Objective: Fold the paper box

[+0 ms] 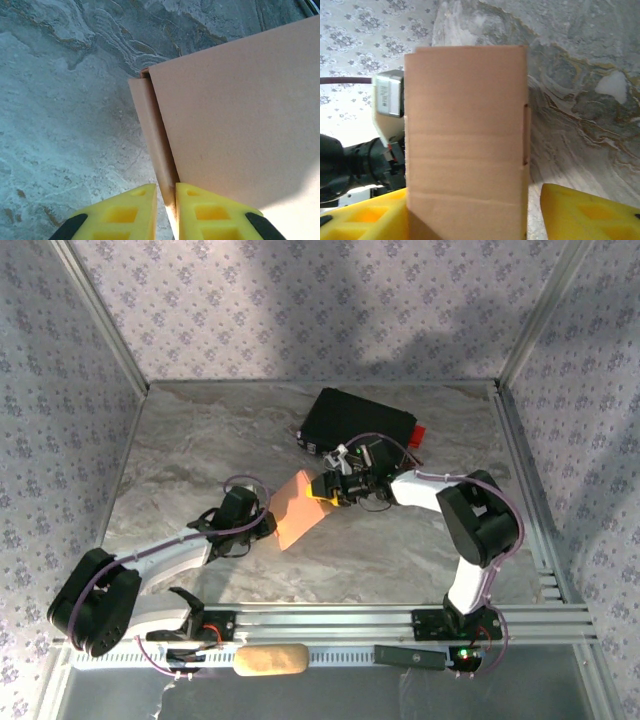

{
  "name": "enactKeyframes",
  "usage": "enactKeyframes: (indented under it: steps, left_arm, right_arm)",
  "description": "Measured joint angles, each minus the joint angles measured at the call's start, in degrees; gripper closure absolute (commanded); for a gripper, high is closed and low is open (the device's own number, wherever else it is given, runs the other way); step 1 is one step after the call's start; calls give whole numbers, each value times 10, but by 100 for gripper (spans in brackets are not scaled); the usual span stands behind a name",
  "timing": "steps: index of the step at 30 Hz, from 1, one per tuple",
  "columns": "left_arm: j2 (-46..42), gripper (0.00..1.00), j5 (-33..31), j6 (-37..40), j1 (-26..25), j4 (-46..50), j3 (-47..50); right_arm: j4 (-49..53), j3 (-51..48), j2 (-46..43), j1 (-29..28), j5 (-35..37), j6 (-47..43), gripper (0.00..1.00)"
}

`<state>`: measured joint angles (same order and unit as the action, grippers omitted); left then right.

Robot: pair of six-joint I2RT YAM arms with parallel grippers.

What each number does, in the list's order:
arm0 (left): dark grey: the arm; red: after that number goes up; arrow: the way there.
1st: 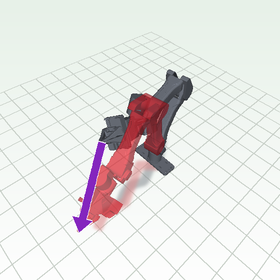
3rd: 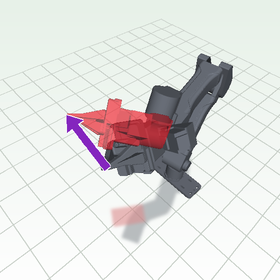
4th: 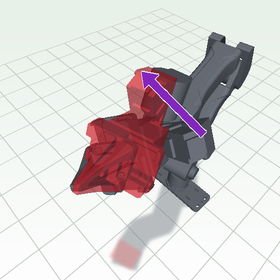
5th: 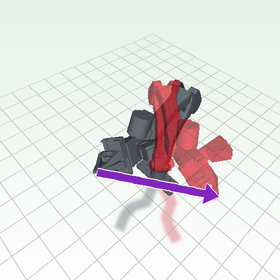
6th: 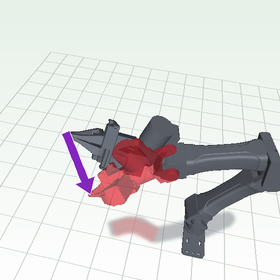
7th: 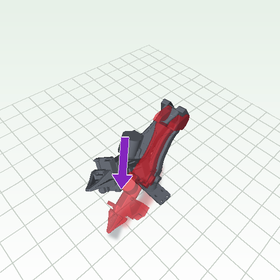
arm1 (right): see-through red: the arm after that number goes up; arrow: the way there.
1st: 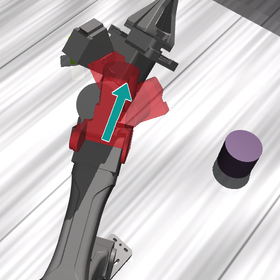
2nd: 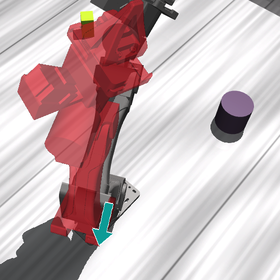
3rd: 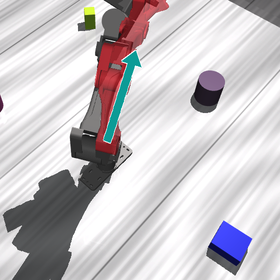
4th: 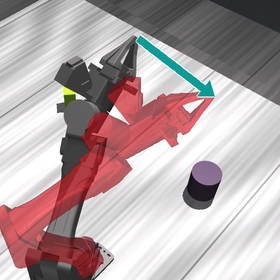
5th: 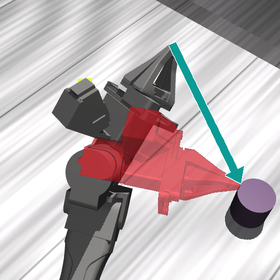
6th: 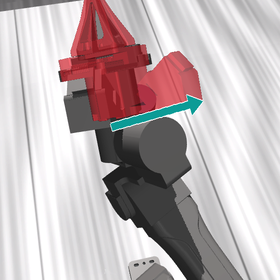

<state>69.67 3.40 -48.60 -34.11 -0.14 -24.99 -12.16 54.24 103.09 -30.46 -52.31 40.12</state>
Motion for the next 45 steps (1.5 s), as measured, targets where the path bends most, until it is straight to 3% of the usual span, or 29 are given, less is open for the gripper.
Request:
enactKeyframes:
  steps: [4,8,12,15,18,25,28,35,45]
  left_arm:
    - [-29,61,-7,8,0,19,-1]
    - [-96,48,-15,32,1,41,-4]
    - [-165,43,-22,83,1,50,-7]
    - [-189,41,-17,158,-11,54,-14]
    - [-187,39,-39,250,-53,79,-43]
    - [-115,36,-157,532,-225,85,-127]
    - [-69,35,-199,619,-258,86,-129]
    - [25,32,-287,725,-274,61,-129]
    - [124,34,-318,756,-274,31,-167]
  right_arm:
    - [-18,-11,7,8,1,41,64]
    - [-60,-32,7,18,8,122,66]
    - [-49,-30,7,28,6,198,67]
    - [-8,-13,7,38,-5,248,69]
    - [16,-9,10,50,-19,290,69]
    - [59,-9,10,70,-46,337,69]
    - [80,-9,8,77,-53,341,69]
    - [119,-9,4,87,-67,341,70]
    - [145,-16,-10,91,-67,349,71]
